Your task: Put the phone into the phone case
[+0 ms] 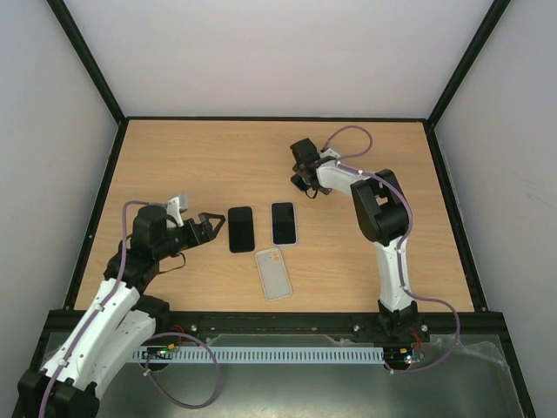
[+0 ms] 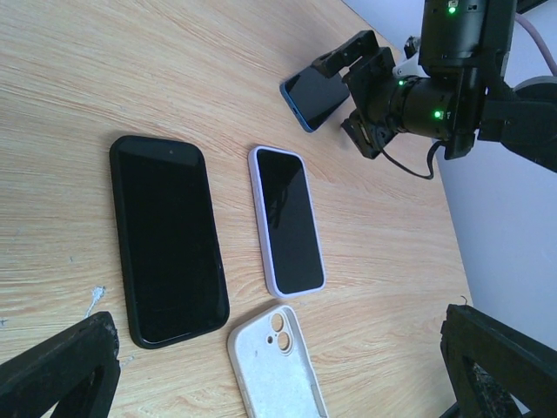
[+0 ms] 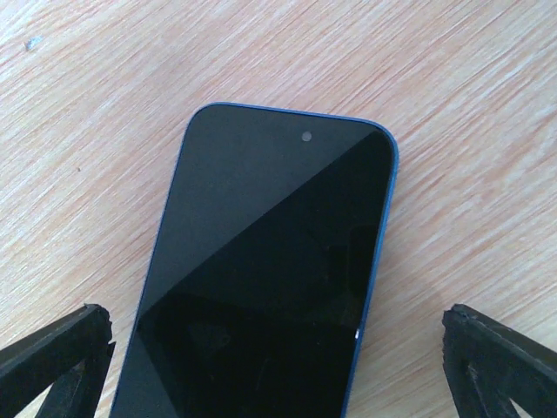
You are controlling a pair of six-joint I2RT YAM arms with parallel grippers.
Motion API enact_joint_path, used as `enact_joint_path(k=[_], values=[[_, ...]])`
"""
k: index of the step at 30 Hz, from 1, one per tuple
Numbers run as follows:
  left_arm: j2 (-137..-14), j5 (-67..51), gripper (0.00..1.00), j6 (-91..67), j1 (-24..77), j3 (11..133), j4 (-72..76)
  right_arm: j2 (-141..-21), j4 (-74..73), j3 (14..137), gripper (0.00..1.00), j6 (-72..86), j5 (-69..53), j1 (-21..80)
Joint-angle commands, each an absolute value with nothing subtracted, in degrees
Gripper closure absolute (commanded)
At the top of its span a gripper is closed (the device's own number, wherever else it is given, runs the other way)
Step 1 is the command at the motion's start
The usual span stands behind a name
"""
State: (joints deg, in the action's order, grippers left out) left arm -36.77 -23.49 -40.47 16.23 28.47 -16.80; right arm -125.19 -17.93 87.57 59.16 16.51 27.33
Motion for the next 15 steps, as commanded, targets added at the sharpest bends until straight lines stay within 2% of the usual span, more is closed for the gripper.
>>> enact_joint_path(k=[1,9,15], values=[[-36.1,-23.7,0.00,-39.2,16.5,29.5,-18.0,-128.6,-22.1,89.2,0.00,60.9,17.0,27.3],[-35.4,-23.1,0.01,-39.3,16.5,30.3,-18.8,-134.6,-31.5,97.8,0.03,57.9,19.3,28.5],[-34.8,-23.2,0.01,-40.1,16.5,30.1,-18.3,-136.0,-35.3,98.0,0.04,58.2,22.1,30.3]])
